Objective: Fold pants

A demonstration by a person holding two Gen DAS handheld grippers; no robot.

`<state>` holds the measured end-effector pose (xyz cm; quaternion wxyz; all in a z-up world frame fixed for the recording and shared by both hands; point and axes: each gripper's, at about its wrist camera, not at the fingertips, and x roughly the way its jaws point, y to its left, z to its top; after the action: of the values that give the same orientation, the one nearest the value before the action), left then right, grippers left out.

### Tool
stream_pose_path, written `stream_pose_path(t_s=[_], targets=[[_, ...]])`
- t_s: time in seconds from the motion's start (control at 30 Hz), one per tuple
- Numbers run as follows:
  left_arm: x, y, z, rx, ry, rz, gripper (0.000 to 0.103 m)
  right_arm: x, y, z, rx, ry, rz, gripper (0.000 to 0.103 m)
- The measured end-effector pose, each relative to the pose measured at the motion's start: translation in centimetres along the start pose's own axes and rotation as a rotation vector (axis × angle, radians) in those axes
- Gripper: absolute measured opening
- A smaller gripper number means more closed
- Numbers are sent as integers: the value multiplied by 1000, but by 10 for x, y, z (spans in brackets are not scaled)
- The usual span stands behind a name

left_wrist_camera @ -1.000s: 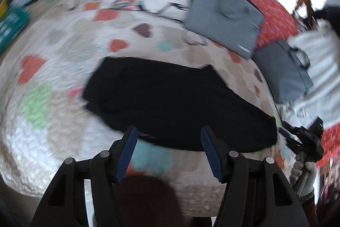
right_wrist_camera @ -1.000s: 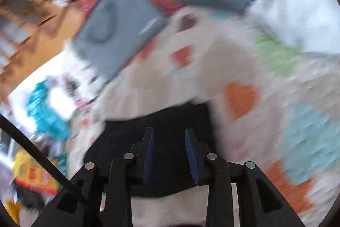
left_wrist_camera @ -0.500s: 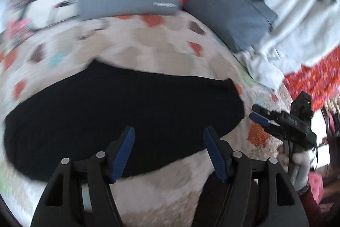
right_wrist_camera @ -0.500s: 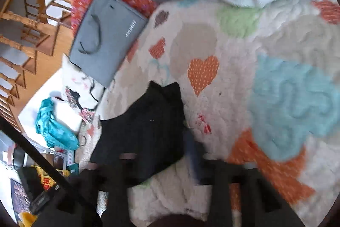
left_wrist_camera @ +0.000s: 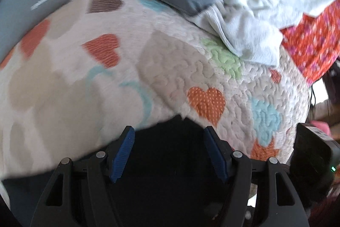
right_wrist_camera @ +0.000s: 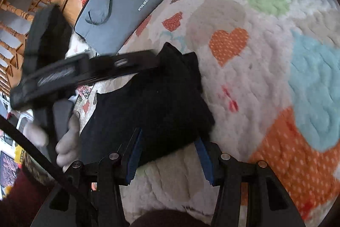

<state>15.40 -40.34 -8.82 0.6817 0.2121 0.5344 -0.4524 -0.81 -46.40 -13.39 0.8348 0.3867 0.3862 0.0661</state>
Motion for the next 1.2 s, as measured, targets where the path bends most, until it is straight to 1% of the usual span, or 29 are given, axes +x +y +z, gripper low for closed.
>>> stream_pose_path(t_s=[0.1,0.17,0.2,0.23,0.27,0.3,0.33,0.37,0.4,0.47,0.6,0.63,0.73,0.77,0.8,0.83,0.87,0.9,0.93,0.97,1.0,1.03,1.07,1.1,1.13,1.2], targets=[[23,-2,10,70,46,19,66,9,2,4,-15,-2,18,55],[34,-6,12,107,72,31,67,13,6,6,-38,3,14,53],[36,-9,12,122,75,35,70,17,7,7,-47,6,5,48],[37,-13,12,137,87,40,70,18,7,8,-46,8,-2,37],[37,-17,11,149,90,45,63,20,5,9,-34,8,-7,30],[34,-20,9,163,91,33,30,21,0,11,-8,9,3,21],[30,-21,7,166,88,33,24,21,-2,12,11,6,15,19],[25,-18,5,155,77,19,20,20,-1,13,18,4,18,18],[18,-14,3,136,60,1,17,20,3,13,10,4,13,17],[0,-1,-5,73,12,-41,16,20,15,14,-17,9,15,16],[-45,25,-28,-17,-90,-66,16,24,54,21,-94,22,49,16],[-60,37,-37,-59,-120,-78,16,27,64,21,-120,29,56,16],[-85,66,-57,-159,-181,-95,16,40,104,16,-227,76,72,16],[-94,83,-72,-214,-206,-87,17,47,116,14,-260,97,71,16],[-96,97,-81,-263,-223,-82,21,57,129,11,-299,123,68,16],[-104,115,-94,-319,-236,-74,22,68,140,8,-330,151,69,18],[-110,138,-114,-400,-247,-75,22,81,150,3,-359,187,69,19],[-111,149,-124,-439,-249,-81,22,100,161,-5,-396,237,54,22],[-117,165,-140,-499,-257,-92,23,110,167,-10,-419,269,46,34],[-127,180,-160,-558,-280,-107,23,123,173,-18,-445,309,40,42],[-137,191,-177,-602,-311,-117,26,135,179,-27,-464,351,45,58],[-148,201,-197,-650,-346,-117,30,141,183,-32,-471,375,54,62],[-159,209,-214,-693,-376,-116,32,146,187,-37,-483,394,64,63],[-166,215,-225,-720,-396,-115,38,147,192,-41,-500,390,57,70],[-176,221,-243,-757,-429,-111,40,146,196,-42,-505,387,62,74],[-187,227,-266,-796,-457,-100,41,141,199,-36,-478,389,94,75]])
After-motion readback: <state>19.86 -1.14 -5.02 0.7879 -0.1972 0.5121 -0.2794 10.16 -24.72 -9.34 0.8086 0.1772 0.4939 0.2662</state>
